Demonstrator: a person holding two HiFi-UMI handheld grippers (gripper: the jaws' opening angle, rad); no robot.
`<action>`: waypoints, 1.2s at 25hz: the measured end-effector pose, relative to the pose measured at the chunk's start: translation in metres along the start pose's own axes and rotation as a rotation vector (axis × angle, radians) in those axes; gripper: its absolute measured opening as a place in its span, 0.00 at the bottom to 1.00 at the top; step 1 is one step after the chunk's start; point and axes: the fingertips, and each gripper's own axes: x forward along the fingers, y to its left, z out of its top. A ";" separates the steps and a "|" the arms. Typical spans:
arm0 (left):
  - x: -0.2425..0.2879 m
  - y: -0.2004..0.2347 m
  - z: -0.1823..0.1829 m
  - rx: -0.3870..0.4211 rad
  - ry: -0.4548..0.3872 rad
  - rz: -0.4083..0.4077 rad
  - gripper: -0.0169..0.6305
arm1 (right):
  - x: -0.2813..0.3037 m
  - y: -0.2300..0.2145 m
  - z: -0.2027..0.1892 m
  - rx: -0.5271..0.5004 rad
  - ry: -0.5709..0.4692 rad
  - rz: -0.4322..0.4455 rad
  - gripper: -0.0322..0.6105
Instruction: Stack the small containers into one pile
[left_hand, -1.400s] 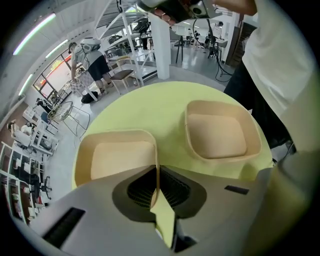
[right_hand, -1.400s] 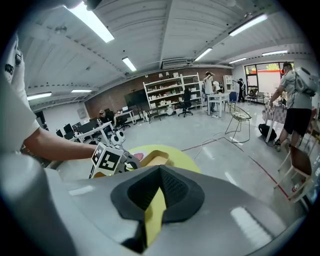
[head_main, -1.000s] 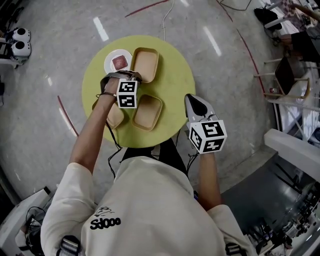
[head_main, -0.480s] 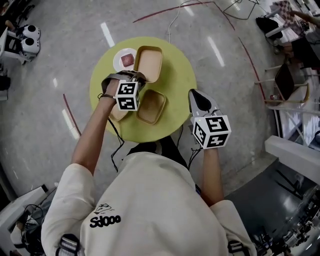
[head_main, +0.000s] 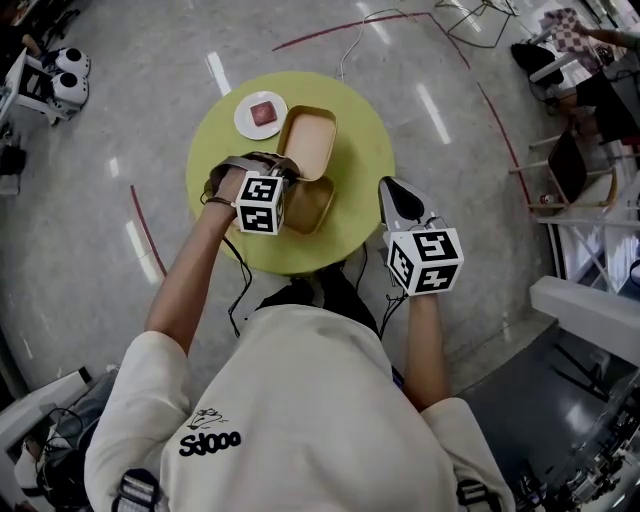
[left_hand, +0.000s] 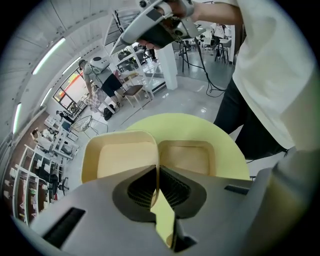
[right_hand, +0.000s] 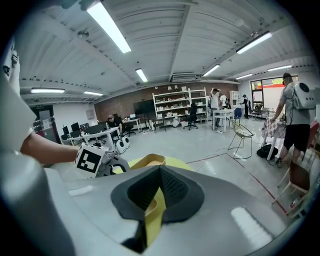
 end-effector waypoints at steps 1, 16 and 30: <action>0.000 -0.003 0.003 0.007 -0.002 -0.003 0.06 | -0.003 0.000 -0.001 0.000 -0.002 -0.001 0.07; -0.001 -0.065 0.016 0.113 -0.034 -0.053 0.06 | -0.032 0.033 -0.022 0.003 -0.037 -0.033 0.07; 0.017 -0.114 0.010 0.140 -0.034 -0.170 0.06 | -0.044 0.034 -0.043 0.032 -0.022 -0.068 0.07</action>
